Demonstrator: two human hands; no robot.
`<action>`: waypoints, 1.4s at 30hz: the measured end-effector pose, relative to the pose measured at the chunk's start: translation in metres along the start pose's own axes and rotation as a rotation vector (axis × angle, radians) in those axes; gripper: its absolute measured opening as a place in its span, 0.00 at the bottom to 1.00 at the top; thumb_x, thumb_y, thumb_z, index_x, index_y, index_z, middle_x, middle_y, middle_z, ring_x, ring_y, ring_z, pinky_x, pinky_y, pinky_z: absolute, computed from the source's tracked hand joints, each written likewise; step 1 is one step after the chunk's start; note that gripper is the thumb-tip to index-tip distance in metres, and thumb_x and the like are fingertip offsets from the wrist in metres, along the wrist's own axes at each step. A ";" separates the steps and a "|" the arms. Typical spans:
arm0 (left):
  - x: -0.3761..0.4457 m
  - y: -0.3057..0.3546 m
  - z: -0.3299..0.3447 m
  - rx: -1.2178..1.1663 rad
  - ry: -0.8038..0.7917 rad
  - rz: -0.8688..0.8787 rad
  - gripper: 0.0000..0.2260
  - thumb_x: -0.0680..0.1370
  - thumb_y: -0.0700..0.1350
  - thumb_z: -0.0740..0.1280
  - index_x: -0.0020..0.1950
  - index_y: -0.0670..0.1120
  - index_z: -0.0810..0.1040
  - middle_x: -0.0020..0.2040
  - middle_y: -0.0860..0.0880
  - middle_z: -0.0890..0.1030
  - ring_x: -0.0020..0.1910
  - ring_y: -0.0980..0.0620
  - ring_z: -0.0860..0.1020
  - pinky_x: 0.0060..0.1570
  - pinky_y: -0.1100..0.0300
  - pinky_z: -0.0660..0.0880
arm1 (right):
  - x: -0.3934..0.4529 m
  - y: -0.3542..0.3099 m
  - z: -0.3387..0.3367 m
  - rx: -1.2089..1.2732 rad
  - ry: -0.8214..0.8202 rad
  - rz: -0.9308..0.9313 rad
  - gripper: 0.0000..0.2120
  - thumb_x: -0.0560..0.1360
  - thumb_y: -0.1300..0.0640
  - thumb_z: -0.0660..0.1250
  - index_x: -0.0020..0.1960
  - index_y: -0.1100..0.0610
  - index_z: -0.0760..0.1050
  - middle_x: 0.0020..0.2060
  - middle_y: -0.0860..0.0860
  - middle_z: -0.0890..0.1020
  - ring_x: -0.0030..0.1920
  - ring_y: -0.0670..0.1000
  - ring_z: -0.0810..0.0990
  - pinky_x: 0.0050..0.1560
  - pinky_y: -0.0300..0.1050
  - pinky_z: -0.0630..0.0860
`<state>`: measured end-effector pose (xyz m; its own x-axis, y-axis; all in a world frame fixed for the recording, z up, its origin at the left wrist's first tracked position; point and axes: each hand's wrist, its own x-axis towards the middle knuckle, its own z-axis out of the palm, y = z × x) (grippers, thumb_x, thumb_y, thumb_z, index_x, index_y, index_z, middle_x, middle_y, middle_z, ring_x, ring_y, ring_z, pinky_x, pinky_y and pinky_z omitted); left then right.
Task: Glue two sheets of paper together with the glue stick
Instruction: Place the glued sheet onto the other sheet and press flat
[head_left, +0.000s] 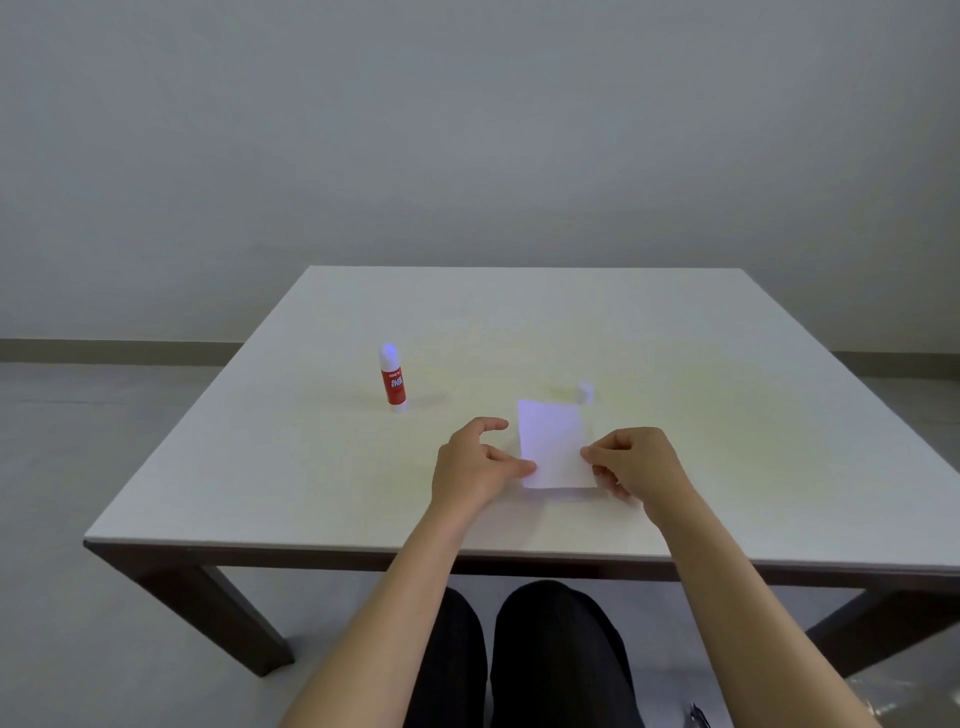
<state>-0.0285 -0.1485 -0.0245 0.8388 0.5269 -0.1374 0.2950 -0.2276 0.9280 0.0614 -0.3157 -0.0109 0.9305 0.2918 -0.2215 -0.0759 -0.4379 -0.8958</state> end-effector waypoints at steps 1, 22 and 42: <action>-0.001 -0.002 0.001 0.025 -0.004 0.001 0.24 0.66 0.45 0.77 0.60 0.52 0.74 0.36 0.53 0.85 0.47 0.56 0.81 0.44 0.62 0.72 | -0.001 0.003 0.001 -0.024 0.006 -0.002 0.11 0.71 0.64 0.70 0.31 0.62 0.76 0.19 0.51 0.75 0.17 0.45 0.67 0.17 0.33 0.61; -0.005 0.000 0.011 0.262 0.063 0.058 0.22 0.65 0.45 0.78 0.55 0.46 0.75 0.34 0.54 0.83 0.50 0.50 0.81 0.54 0.48 0.75 | 0.000 0.000 0.005 -0.268 0.040 -0.025 0.11 0.70 0.64 0.69 0.29 0.62 0.75 0.14 0.46 0.72 0.13 0.43 0.66 0.18 0.33 0.63; 0.021 0.001 -0.006 1.001 -0.553 0.437 0.28 0.81 0.56 0.54 0.78 0.52 0.48 0.79 0.56 0.45 0.78 0.48 0.38 0.73 0.42 0.34 | 0.000 0.002 0.012 -0.481 -0.001 -0.136 0.21 0.75 0.61 0.66 0.68 0.53 0.73 0.54 0.58 0.82 0.47 0.54 0.79 0.45 0.41 0.74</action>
<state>-0.0135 -0.1329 -0.0248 0.9648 -0.1151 -0.2365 -0.0428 -0.9558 0.2909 0.0571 -0.3062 -0.0172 0.9201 0.3743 -0.1155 0.2203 -0.7382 -0.6376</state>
